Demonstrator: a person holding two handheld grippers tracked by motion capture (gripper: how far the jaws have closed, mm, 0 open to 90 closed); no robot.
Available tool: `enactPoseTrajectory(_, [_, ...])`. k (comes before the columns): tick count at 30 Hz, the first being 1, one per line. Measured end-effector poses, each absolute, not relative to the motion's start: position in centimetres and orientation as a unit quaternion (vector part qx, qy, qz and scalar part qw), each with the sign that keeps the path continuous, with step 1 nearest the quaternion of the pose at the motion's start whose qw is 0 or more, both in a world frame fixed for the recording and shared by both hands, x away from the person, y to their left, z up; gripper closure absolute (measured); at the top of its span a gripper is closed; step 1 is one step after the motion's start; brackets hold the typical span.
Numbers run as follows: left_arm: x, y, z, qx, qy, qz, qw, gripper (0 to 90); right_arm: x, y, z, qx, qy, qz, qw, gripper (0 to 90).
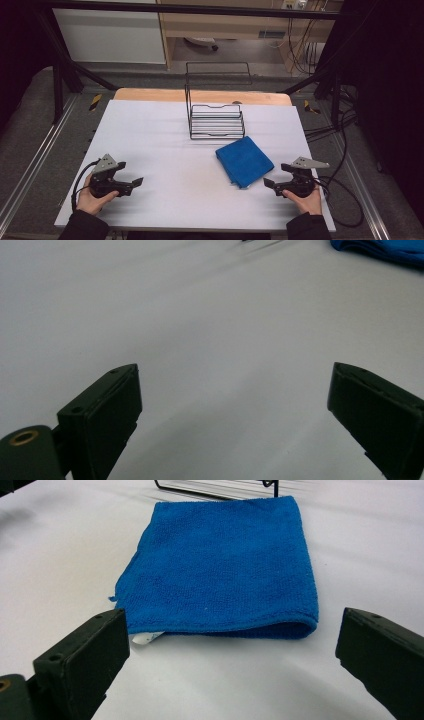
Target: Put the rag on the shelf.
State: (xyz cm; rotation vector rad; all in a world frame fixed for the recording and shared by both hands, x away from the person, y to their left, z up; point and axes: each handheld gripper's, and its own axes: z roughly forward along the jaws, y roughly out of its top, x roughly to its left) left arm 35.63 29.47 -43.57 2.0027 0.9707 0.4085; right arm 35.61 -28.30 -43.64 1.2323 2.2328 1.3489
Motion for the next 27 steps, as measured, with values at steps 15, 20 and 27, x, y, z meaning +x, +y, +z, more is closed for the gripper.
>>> enactPoseTrajectory(15, [35.7,29.3,-43.9,0.809,0.385,0.162,0.414,7.7,35.6,-26.6,-43.9,0.417,0.784,0.443,0.126,1.5])
enactPoseTrajectory(20, [35.7,29.4,-44.0,0.807,0.388,0.163,0.415,7.8,35.7,-25.3,-43.9,0.414,0.788,0.439,0.120,2.0])
enactPoseTrajectory(27, [35.7,29.2,-44.1,0.808,0.389,0.164,0.411,8.1,35.6,-23.5,-43.7,0.400,0.800,0.428,0.128,5.2])
